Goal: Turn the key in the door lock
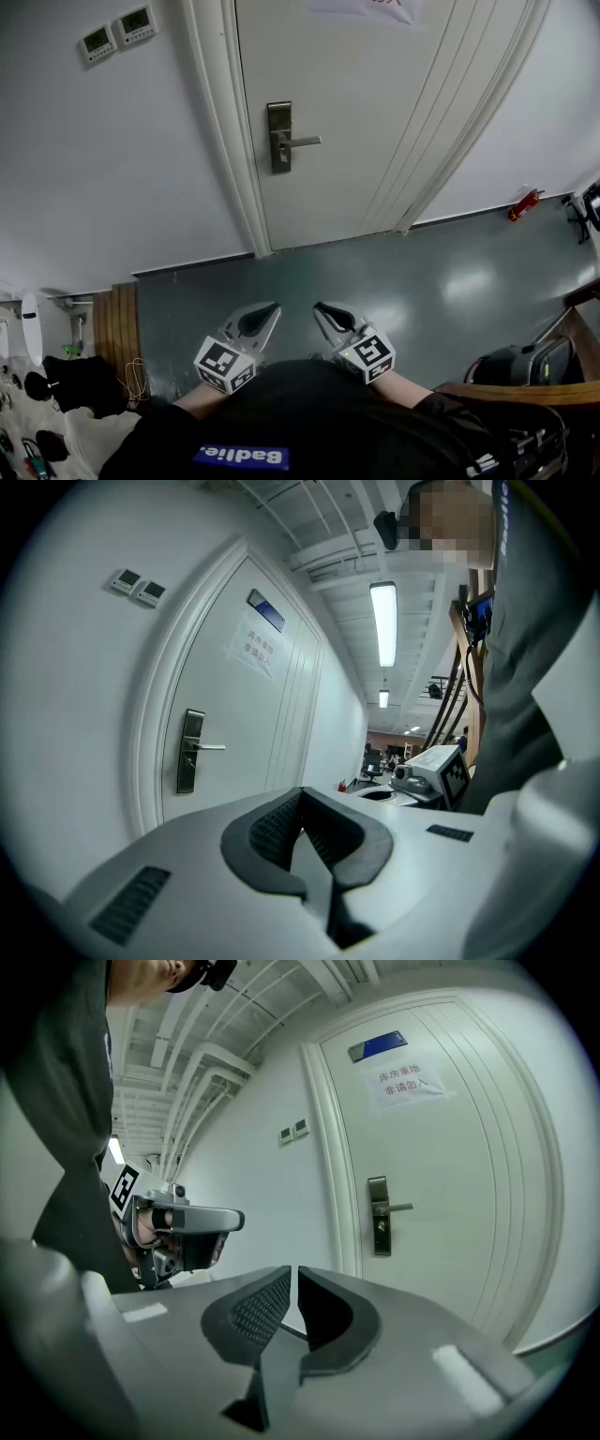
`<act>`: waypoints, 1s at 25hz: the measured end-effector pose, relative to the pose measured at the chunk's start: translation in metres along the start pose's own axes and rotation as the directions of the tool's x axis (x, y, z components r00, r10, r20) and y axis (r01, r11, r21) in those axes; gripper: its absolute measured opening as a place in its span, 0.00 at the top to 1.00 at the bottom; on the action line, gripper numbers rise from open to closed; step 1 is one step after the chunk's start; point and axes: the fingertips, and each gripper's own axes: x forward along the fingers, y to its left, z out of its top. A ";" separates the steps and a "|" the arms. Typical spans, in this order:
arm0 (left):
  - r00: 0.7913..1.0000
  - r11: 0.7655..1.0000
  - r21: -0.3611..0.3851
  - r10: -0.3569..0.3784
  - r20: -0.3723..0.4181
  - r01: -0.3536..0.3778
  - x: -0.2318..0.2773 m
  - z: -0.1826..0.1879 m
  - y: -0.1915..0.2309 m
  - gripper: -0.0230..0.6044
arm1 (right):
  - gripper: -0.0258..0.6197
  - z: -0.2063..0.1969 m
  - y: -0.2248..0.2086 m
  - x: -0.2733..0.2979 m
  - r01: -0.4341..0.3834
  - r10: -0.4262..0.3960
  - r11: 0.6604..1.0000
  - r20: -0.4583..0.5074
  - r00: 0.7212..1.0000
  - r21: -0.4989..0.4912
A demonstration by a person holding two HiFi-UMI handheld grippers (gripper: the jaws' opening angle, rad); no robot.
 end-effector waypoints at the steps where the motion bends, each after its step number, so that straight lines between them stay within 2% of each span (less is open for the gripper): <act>1: 1.000 1.000 0.005 0.004 -0.006 -0.004 0.007 0.001 -0.001 0.95 | 0.94 -0.002 -0.009 -0.003 0.007 -0.007 1.000 -0.003 1.000 0.008; 7: 0.999 0.999 -0.009 0.050 -0.010 -0.050 0.053 0.004 -0.002 0.95 | 0.94 -0.011 -0.056 -0.019 0.010 -0.010 1.000 -0.007 1.000 0.028; 12: 0.997 0.997 -0.001 0.082 -0.009 -0.082 0.079 0.012 0.020 0.95 | 0.94 -0.008 -0.080 -0.010 0.004 -0.004 1.000 -0.008 1.000 0.017; 18: 0.993 0.993 -0.030 0.111 0.027 -0.110 0.111 0.023 0.078 0.95 | 0.94 -0.001 -0.106 0.025 0.020 -0.020 1.000 -0.025 0.999 -0.010; 25: 0.995 0.995 -0.032 0.101 0.027 -0.100 0.164 0.036 0.171 0.96 | 0.94 0.022 -0.142 0.094 0.062 -0.063 0.998 -0.052 0.997 -0.016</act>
